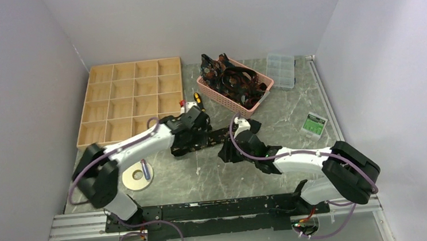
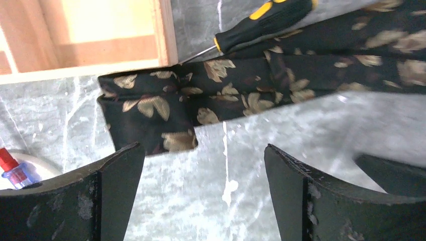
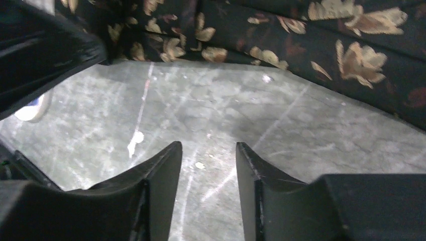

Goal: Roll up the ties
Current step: Roll the tie at the center of the board.

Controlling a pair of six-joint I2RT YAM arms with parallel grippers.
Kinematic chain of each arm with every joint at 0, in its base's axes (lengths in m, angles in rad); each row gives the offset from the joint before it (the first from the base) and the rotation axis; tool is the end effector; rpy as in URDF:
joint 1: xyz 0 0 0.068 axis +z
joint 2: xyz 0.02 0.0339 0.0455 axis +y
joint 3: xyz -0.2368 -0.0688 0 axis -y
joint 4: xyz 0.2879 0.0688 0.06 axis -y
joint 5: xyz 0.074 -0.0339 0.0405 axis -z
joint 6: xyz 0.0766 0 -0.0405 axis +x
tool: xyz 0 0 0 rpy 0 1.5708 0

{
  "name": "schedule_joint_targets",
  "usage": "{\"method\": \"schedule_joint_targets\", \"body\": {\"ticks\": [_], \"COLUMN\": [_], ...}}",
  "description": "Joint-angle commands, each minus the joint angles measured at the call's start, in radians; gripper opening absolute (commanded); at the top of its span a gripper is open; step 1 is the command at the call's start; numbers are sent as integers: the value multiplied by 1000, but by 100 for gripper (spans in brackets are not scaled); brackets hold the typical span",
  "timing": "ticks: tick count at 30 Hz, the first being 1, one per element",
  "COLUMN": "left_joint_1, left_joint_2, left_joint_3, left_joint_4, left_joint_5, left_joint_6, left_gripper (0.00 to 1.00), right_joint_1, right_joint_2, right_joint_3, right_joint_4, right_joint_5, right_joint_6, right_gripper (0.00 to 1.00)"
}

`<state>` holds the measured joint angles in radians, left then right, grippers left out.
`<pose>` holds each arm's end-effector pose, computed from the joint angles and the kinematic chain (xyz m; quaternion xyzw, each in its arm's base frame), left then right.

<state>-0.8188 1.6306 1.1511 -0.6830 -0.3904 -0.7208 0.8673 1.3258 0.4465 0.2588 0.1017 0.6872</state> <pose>0.2773 -0.2538 0.1374 0.0078 0.9614 -0.0020 0.2750 0.2094 0.2349 0.0724 -0.0567 0.8866 0.2882 0.3574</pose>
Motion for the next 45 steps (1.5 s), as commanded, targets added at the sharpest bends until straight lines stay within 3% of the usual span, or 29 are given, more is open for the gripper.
{"method": "schedule_joint_targets", "body": {"ticks": [1, 8, 12, 17, 27, 45], "left_joint_1": [22, 157, 388, 552, 586, 582], "left_joint_2": [-233, -587, -700, -647, -497, -332], "left_joint_3": [-79, -338, -535, -624, -641, -642], "left_joint_4": [85, 151, 307, 474, 618, 766], "left_joint_5": [68, 93, 328, 567, 640, 747], "left_joint_6": [7, -86, -103, -109, -108, -82], "left_gripper": [94, 93, 93, 92, 90, 81], "right_joint_1": [-2, 21, 45, 51, 49, -20], "right_joint_2": [25, 180, 307, 420, 537, 551], "right_joint_3": [102, 349, 499, 610, 695, 572], "right_joint_4": [0, -62, -116, -169, -202, -140], "right_joint_5": [-49, -97, -97, -85, -94, -97], "right_joint_6": [-24, -45, -72, -94, -114, -77], "right_gripper": [53, 58, 59, 58, 56, 51]}}
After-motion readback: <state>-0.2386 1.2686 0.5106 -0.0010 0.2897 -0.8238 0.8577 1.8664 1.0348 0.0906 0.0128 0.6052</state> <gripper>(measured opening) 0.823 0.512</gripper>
